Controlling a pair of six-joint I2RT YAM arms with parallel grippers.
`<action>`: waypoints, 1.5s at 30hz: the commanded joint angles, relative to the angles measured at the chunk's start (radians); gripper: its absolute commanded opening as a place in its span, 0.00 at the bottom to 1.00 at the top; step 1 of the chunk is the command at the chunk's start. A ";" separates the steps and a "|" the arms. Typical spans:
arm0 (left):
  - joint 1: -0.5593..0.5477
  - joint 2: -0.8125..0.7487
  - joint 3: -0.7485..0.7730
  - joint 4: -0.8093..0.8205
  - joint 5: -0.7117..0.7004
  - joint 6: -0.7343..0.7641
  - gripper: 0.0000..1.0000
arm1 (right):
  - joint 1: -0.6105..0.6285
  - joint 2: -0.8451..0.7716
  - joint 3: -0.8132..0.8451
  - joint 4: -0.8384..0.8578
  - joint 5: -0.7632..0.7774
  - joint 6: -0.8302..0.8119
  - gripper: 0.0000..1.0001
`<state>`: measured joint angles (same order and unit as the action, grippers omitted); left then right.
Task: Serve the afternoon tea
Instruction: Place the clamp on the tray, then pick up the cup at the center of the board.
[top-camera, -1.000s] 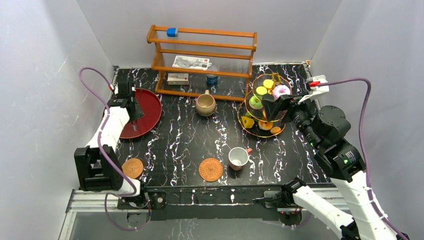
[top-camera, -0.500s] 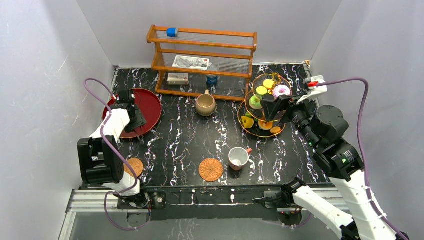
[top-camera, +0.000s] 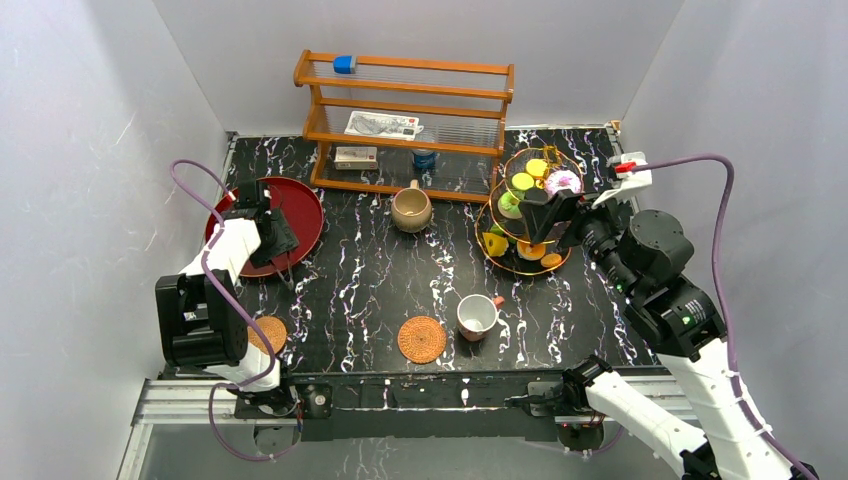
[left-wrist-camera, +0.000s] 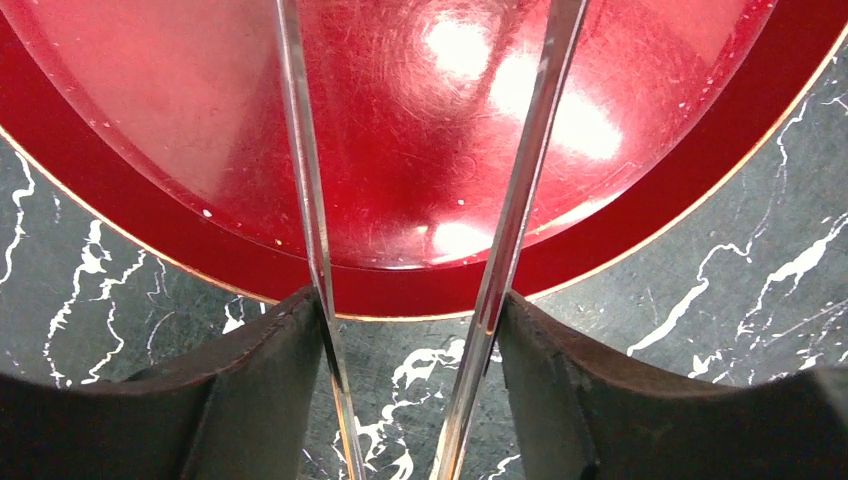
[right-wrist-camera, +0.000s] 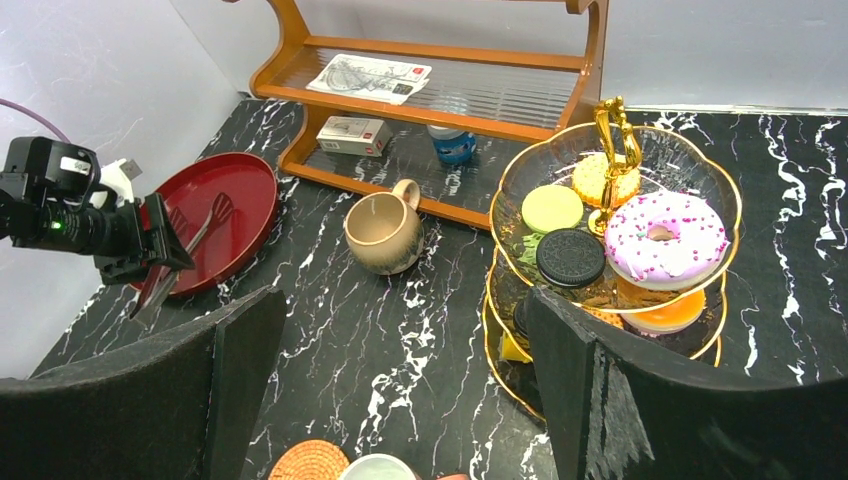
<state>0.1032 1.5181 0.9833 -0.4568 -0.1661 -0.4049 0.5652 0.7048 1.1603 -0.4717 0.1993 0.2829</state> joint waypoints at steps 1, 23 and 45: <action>0.004 -0.011 -0.010 -0.011 0.037 -0.025 0.63 | 0.003 0.016 -0.004 0.021 -0.013 0.015 0.99; -0.039 -0.250 0.064 -0.031 0.297 0.036 0.87 | 0.003 0.364 0.203 -0.132 -0.270 0.205 0.91; -0.255 -0.513 -0.196 0.133 0.493 0.126 0.83 | 0.364 0.689 0.199 -0.478 -0.016 0.267 0.49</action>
<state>-0.1421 1.0569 0.8280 -0.3611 0.3378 -0.3092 0.9127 1.3964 1.3315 -0.8040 0.1043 0.5247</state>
